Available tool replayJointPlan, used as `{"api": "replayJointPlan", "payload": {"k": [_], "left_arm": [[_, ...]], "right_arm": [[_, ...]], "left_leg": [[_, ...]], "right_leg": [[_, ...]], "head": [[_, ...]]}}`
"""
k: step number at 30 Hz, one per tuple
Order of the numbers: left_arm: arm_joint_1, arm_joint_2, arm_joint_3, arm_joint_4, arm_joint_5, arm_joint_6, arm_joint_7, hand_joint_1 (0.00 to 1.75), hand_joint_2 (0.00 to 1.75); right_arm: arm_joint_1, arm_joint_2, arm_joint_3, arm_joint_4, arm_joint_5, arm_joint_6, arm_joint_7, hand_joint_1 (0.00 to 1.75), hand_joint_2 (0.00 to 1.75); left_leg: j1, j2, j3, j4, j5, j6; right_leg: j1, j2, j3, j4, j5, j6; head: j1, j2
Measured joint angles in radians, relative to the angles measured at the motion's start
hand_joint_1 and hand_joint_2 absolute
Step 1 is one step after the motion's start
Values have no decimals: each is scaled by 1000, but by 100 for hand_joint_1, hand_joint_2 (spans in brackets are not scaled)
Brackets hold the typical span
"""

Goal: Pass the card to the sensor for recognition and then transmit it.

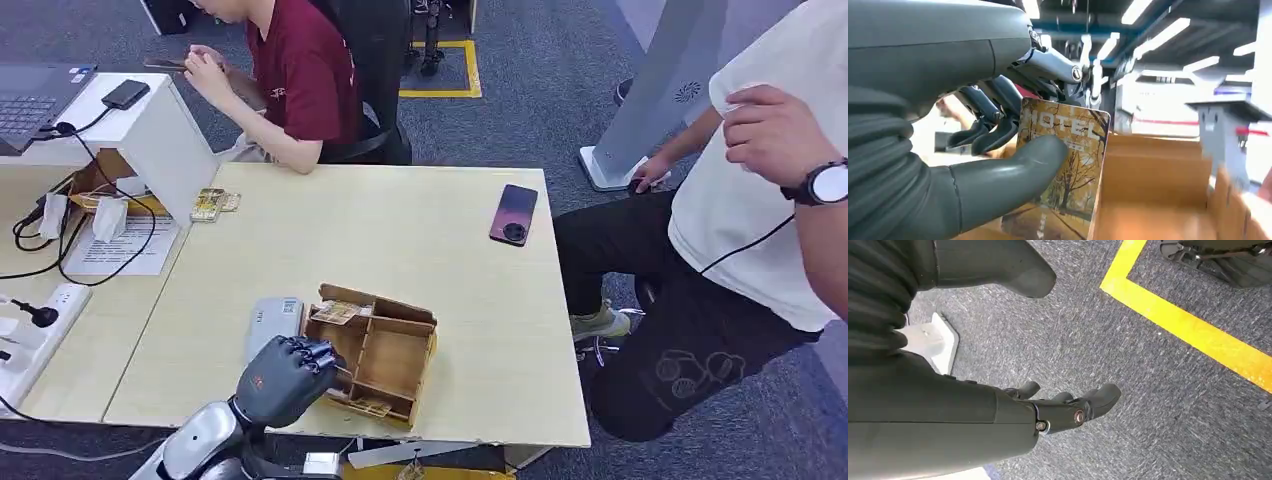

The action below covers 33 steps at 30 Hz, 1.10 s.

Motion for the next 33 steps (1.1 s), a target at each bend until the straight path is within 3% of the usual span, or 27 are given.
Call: {"api": "replayJointPlan", "payload": {"k": [13,17,23,27,33], "left_arm": [[-41,1,12,-89,1,2,5,175,175],[-58,0,25,-82,-19,16,62,175,175],[-161,-15,107,49,72,6,60,175,175],[-240,-27,186,204,122,4,45,175,175],[-299,-35,268,345,130,24,45,175,175]], "right_arm": [[-1,0,0,0,8,1,1,0,175],[-1,0,0,0,21,1,2,0,175],[-6,0,0,-1,46,2,-4,0,175],[-9,0,0,-1,65,5,-3,0,175],[-12,0,-1,-2,74,13,-1,0,175]], "left_leg": [[0,0,0,0,0,0],[0,0,0,0,0,0],[0,0,0,0,2,0],[0,0,0,0,2,-1],[0,0,0,0,2,-1]], "right_leg": [[0,0,0,0,0,0],[0,0,0,0,0,0],[0,0,0,0,2,-2],[0,1,0,1,2,-2],[0,1,-1,1,2,-2]], "head": [[0,0],[0,0],[0,0],[0,0],[0,0]]}}
